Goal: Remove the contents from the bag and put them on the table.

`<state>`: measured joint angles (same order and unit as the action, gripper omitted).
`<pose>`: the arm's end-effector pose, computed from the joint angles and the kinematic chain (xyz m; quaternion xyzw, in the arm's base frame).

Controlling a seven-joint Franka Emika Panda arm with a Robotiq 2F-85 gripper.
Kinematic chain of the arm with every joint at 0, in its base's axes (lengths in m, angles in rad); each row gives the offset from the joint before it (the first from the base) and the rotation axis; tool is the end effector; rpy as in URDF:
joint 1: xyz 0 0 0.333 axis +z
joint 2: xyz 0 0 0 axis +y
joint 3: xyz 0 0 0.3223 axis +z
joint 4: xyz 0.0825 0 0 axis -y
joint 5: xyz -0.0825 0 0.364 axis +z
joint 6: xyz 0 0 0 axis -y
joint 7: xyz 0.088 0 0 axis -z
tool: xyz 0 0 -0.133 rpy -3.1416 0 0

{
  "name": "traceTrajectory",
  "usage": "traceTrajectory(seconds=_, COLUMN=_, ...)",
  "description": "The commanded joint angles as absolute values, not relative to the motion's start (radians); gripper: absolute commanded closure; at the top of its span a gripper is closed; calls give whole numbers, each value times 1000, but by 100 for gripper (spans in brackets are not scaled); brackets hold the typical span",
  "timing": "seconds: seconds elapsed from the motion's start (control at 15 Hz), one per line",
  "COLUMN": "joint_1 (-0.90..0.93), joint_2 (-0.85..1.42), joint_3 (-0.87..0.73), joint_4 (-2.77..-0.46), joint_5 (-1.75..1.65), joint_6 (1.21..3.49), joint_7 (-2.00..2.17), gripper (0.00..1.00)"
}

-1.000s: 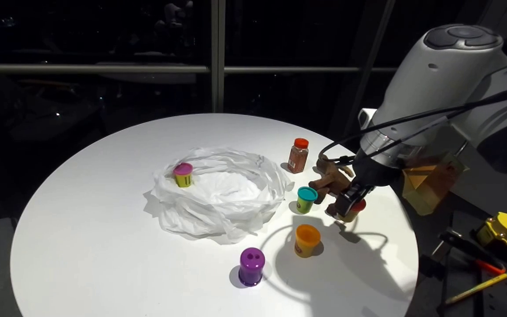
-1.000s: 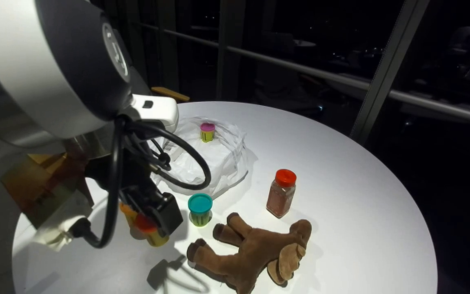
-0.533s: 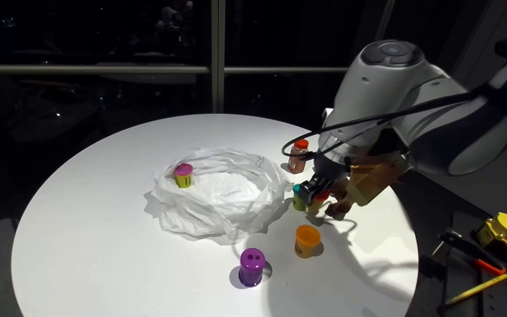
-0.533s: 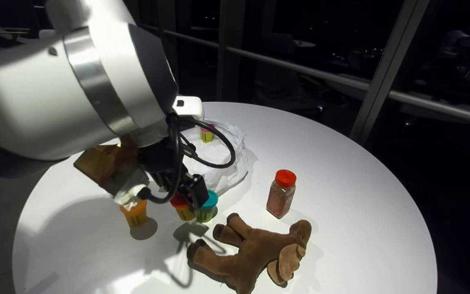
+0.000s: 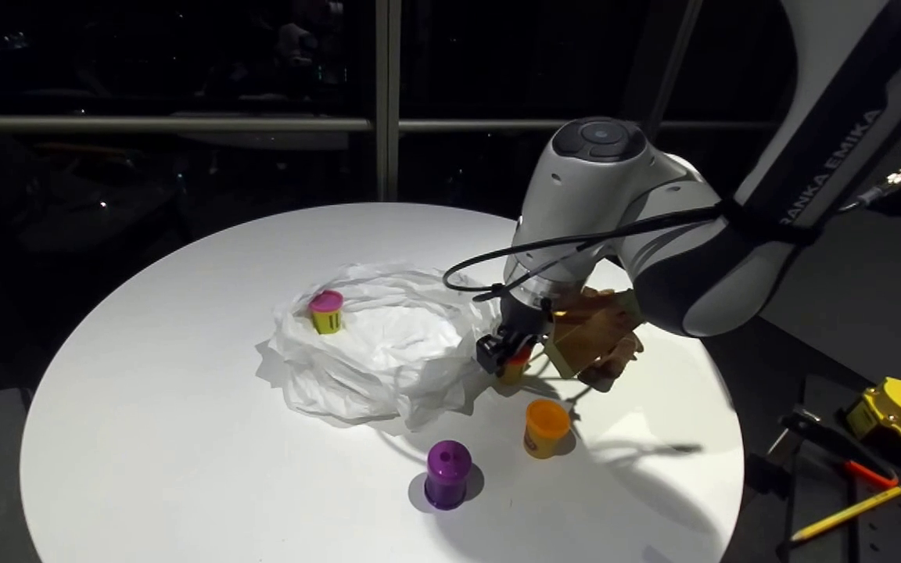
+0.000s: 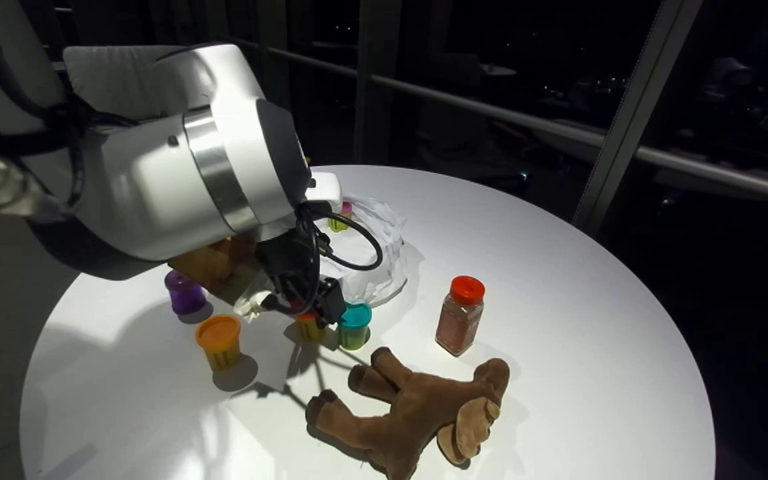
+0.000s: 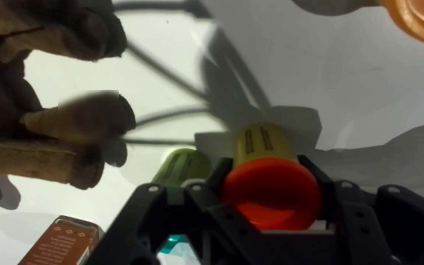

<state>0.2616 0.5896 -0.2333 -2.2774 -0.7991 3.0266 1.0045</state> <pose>0.5131 0.0569 0.1055 0.9868 -0.0678 0.1166 0.0897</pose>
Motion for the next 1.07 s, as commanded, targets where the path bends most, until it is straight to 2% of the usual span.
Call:
traceTrajectory(seconds=0.0, joint_1=240, joint_2=562, joint_3=-216, joint_4=-2282, joint_5=-797, joint_6=3017, joint_7=976, gripper=26)
traceTrajectory(seconds=0.27, joint_1=252, joint_2=471, joint_3=-193, joint_4=-2356, joint_5=-776, joint_6=2925, joint_7=975, gripper=0)
traceTrajectory(seconds=0.6, joint_1=180, joint_2=312, joint_3=-83, joint_4=-2365, joint_5=-547, joint_6=2685, joint_7=776, gripper=0)
traceTrajectory(seconds=1.0, joint_1=182, joint_2=334, joint_3=-5, joint_4=-2132, joint_5=-287, joint_6=2421, joint_7=470, gripper=0)
